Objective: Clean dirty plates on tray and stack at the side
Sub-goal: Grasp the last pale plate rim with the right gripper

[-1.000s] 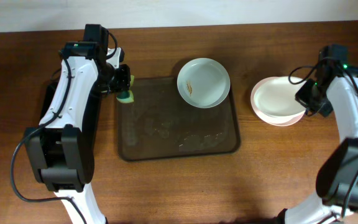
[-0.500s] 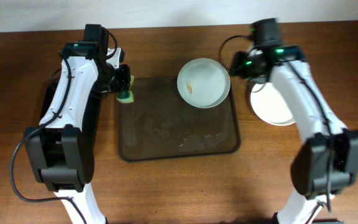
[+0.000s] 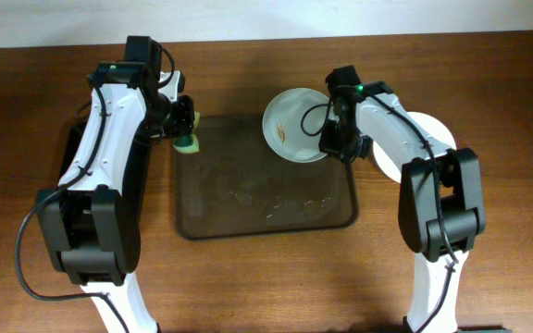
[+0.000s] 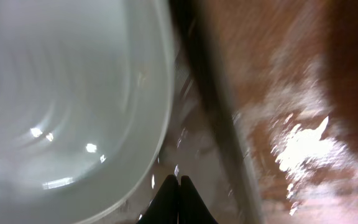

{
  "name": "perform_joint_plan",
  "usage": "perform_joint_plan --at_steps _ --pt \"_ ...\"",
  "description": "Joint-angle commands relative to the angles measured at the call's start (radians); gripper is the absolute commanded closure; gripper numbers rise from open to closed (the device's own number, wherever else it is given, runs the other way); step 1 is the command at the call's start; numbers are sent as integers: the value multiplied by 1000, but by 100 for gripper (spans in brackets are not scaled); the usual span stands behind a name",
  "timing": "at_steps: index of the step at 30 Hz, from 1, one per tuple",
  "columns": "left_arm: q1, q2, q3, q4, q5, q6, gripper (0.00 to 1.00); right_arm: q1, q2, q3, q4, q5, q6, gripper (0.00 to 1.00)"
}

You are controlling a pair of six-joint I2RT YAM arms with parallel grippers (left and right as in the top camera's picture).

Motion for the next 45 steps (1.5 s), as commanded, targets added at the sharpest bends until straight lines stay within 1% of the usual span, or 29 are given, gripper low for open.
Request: perform_joint_plan --at_steps 1,4,5,6,7,8,9,10,11,12,15,19,21,23,25,29,30,35,38,41,44,45 --pt "-1 -2 14 2 -4 16 99 55 9 6 -56 1 6 96" --pt "-1 -2 14 3 -4 16 99 69 -21 19 -72 -16 -24 95" --pt "-1 -2 14 3 -4 17 99 57 -37 41 -72 -9 -25 91" --pt "-1 -2 14 2 -4 17 99 34 -51 87 -63 -10 -81 83" --pt "-1 -2 14 3 -4 17 99 19 -53 130 -46 -10 -164 60" --pt "-1 -2 14 3 -4 16 99 10 -53 145 -18 -8 -234 43" --pt "-1 -2 14 2 -4 16 99 2 -53 145 18 11 -270 39" --pt "-1 -2 14 2 -4 16 99 -2 -48 144 42 46 -280 37" --pt "-1 -2 14 2 -4 16 99 -10 -26 139 89 100 -293 37" --pt "-1 -2 14 2 -4 16 99 -14 -17 135 116 95 -316 38" --pt "-1 -2 14 2 -4 16 99 -14 45 131 191 96 -399 47" --pt "-1 -2 14 -2 -4 16 99 -21 102 131 250 96 -433 53" --pt "-1 -2 14 -2 -4 16 99 -26 108 131 253 95 -433 55" --pt "-1 -2 14 -1 -4 16 99 -24 108 131 243 95 -433 60" --pt "-1 -2 14 -1 -4 16 99 -23 108 131 199 79 -433 62" --pt "-1 -2 14 3 -4 17 99 9 108 127 25 61 -433 60" --pt "-1 -2 14 3 -4 16 99 17 108 124 -3 61 -433 56" --pt "-1 -2 14 2 -4 17 99 97 108 115 -182 57 -433 55" --pt "-1 -2 14 3 -4 16 99 151 104 122 -241 -34 -436 54" --pt "-1 -2 14 3 -4 17 99 145 89 219 -318 -93 -485 52" --pt "-1 -2 14 3 -4 17 99 90 82 366 -333 -18 -496 50" --pt "-1 -2 14 3 -4 17 99 60 82 397 -311 14 -496 48"
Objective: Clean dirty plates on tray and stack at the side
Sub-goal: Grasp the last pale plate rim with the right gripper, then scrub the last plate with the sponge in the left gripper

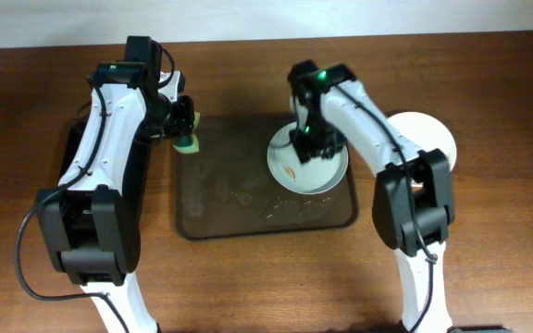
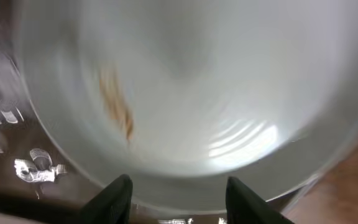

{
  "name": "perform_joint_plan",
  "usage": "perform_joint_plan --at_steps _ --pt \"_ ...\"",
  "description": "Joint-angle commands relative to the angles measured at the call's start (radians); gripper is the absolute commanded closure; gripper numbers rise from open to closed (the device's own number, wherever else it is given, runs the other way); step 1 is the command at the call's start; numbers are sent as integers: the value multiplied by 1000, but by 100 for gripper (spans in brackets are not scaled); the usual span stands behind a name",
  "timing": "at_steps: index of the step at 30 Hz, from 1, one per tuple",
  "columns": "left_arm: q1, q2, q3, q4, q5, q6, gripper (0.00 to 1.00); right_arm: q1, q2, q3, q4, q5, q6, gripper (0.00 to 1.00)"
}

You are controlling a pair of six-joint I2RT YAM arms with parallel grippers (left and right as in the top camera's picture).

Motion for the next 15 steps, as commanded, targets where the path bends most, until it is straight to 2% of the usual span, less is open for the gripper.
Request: perform_joint_plan --at_steps 1,5,8,15 --pt "-1 -2 14 3 -4 17 99 -94 -21 67 55 77 -13 46" --pt "-1 -2 14 3 -4 16 99 -172 23 64 106 58 -61 46" --pt "-1 -2 14 3 -4 16 99 -172 60 59 143 56 -115 46" --pt "-1 -2 14 3 -4 16 99 -170 111 44 144 -31 -114 48"
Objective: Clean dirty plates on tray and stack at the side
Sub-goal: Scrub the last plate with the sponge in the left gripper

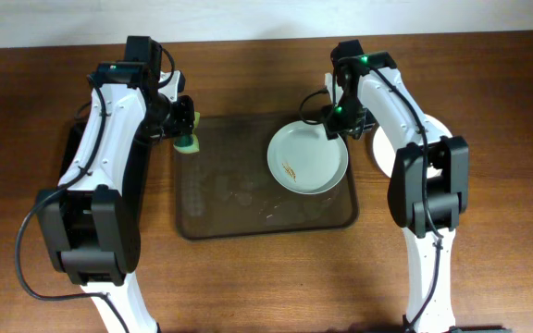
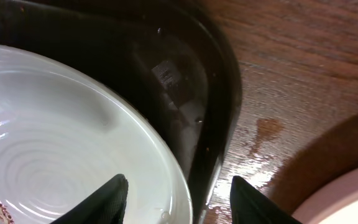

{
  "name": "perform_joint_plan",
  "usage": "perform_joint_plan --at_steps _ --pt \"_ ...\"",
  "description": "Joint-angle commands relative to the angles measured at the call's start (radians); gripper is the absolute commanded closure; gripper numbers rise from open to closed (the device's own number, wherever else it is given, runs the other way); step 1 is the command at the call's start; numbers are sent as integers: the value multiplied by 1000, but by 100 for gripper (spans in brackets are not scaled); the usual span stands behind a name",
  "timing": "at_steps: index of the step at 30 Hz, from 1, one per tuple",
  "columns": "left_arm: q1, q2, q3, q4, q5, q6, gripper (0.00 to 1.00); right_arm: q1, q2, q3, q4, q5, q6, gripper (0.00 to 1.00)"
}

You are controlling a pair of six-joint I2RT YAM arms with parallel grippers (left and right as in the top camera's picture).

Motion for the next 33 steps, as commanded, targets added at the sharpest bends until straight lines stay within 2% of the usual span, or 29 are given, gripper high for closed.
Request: perform_joint_plan --at_steps 1,5,7,8,9,10,12,15,17,19,20,22,23,24,25,26,28,31,33 --pt "-1 -2 14 2 -4 16 99 10 13 -16 1 -57 -10 51" --pt "-1 -2 14 6 -4 17 99 24 17 -91 34 -57 -8 53" --pt "-1 -2 14 7 -4 17 99 26 17 -105 27 -58 18 67" --pt "-1 -2 14 7 -4 16 99 27 17 -105 21 -75 18 78" --pt "-1 -2 14 8 -4 16 99 33 16 -105 -14 -139 33 79" --pt "-1 -2 14 8 -4 16 99 41 16 -105 -51 -187 97 85" --pt "-1 -2 14 17 -4 16 99 74 16 -108 -58 -257 333 96" --pt "-1 -2 14 17 -4 16 99 154 16 -112 42 -234 489 96" --pt "-3 -2 14 17 -3 16 99 219 16 -124 106 -139 608 96" --pt "-22 -2 11 18 -4 17 99 269 17 -129 137 -65 662 96" --pt "-35 -2 11 19 -25 16 99 274 17 -129 151 -63 661 91" --pt "-47 -2 9 22 -49 16 99 271 17 -129 169 -63 661 68" --pt "-48 -2 4 23 -48 16 99 270 17 -129 193 -63 661 67" --pt "-48 -2 -2 24 -48 16 99 271 17 -129 209 -62 661 67" --pt "-48 -2 -16 33 -49 16 99 274 17 -129 226 -62 661 76" --pt "-48 -2 -37 48 -48 16 99 274 19 -129 229 -62 661 95" --pt "-51 -2 -103 101 -48 16 99 273 23 -129 225 -63 634 96" --pt "-92 -1 -250 288 -45 26 99 273 23 -156 225 -67 616 96" --pt "-126 2 -334 449 -45 84 99 273 23 -169 225 -67 612 96"
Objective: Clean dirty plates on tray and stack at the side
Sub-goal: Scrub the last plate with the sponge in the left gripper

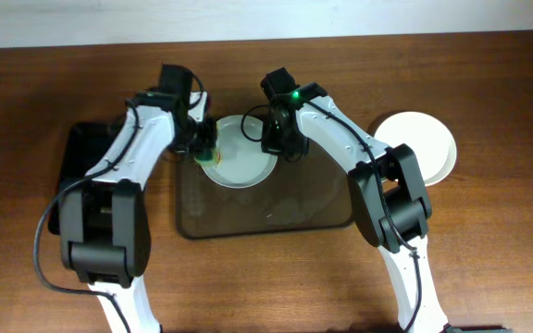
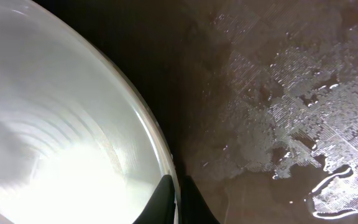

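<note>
A white plate sits over the tray's far left part, and it fills the left of the right wrist view. A brown speck of dirt shows at its edge. My right gripper is shut on the plate's right rim, its dark fingers pinching the rim between them. My left gripper is shut on a green sponge that lies against the plate's left edge. Whether the plate is tilted cannot be told.
The dark tray is wet, with water streaks across its floor. A white plate lies on the table to the right of the tray. A black mat lies at the left under my left arm.
My right gripper was open at the plate's far right rim and is now shut on the rim. The plate has gone from the tray's right side to its far left. My left gripper has brought the sponge against it.
At first my right gripper held the plate over the tray's far right corner. Then the plate lay in the tray's right half with the gripper open, first over it, then at its rim. My left gripper held the sponge at the tray's far left corner throughout. Now plate and sponge meet.
</note>
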{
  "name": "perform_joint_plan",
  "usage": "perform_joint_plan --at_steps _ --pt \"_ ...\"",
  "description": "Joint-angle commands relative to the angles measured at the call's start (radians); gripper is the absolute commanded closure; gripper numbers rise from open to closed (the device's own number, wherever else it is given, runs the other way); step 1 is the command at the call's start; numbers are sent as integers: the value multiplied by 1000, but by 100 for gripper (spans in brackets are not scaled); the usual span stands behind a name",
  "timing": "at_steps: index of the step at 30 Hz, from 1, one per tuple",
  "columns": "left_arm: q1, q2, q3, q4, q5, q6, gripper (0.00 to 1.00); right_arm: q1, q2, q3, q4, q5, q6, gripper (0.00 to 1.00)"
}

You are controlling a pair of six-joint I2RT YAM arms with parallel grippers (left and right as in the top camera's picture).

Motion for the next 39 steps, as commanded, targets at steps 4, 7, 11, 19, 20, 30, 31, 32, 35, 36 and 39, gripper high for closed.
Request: perform_joint_plan --at_steps 4,7,11,19,20,30,31,32,35,36,39 --pt "-79 55 -113 252 -34 69 99 5 25 -46 -8 40 0 96" --pt "-81 136 -113 244 -109 -28 99 5 25 -46 -8 40 -3 96" --pt "-82 139 -113 379 -373 -27 99 5 25 -51 -3 44 -3 96" --pt "-88 139 -113 -86 -79 39 99 5 25 -72 27 43 -3 96" --pt "-88 139 -113 -107 -18 71 99 5 25 -72 27 43 -3 96" --pt "-110 141 -113 170 -385 -257 99 5 25 -72 26 43 -3 96" --pt "-110 141 -113 110 -412 -260 99 5 25 -72 26 43 -3 96" --pt "-109 141 -113 63 -411 -259 99 5 25 -72 26 43 -3 96" --pt "-110 141 -113 -79 -228 -80 99 5 25 -72 26 43 -3 96" --pt "-110 141 -113 -79 -126 5 99 5 25 -72 26 43 -3 96" --pt "-110 141 -114 45 80 60 99 5 25 -72 26 43 -3 96"
